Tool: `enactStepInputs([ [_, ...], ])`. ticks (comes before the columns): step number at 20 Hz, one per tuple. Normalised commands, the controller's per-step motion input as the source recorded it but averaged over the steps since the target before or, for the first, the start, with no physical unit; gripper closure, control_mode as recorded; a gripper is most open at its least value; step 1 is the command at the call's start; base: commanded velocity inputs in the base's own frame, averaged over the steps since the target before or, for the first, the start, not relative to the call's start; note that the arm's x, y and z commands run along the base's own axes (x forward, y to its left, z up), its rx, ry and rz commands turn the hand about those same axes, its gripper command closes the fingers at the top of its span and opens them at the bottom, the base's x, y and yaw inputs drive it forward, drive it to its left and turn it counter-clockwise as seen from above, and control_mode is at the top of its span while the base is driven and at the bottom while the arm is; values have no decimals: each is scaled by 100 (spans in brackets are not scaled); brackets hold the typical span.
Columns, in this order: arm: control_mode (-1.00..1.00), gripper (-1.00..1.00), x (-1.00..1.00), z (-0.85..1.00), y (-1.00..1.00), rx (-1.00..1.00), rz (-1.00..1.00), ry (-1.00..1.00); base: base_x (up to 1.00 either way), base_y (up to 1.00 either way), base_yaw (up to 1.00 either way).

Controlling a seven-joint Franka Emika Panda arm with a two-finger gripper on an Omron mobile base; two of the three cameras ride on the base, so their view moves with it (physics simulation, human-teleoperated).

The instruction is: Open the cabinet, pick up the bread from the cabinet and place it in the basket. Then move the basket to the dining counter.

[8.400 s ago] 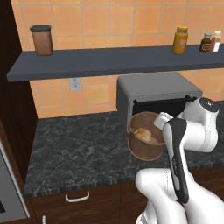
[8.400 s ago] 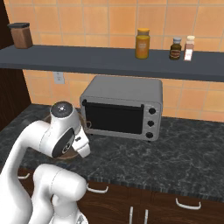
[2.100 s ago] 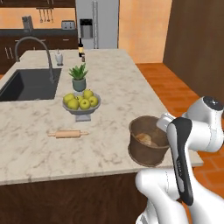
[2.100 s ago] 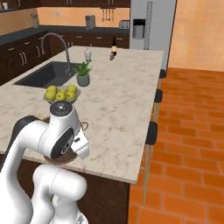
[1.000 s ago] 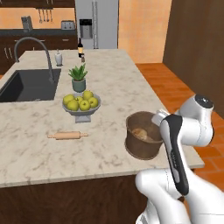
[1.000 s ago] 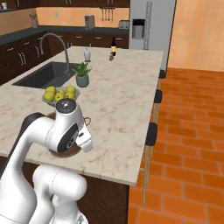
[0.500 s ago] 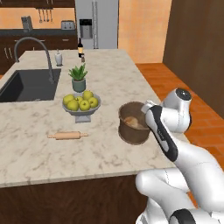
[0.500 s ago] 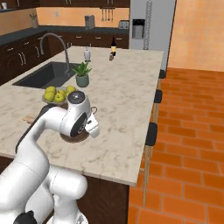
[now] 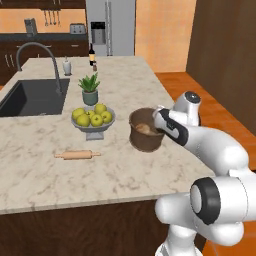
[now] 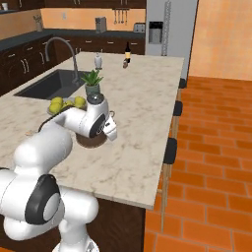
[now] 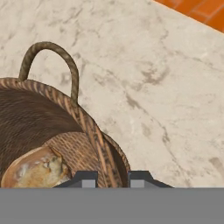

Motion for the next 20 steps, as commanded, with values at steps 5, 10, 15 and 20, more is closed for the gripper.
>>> enactStepInputs([
  [5, -100, 100, 25, -15, -2, -4, 0, 3, 0, 0, 0],
  [10, -100, 100, 1, -36, 0, -8, 0, 1, 0, 0, 0],
  [15, -100, 100, 1, -40, -1, -3, 0, 0, 0, 0, 0],
  [20, -100, 100, 10, -14, -2, 0, 0, 0, 0, 0, 0],
])
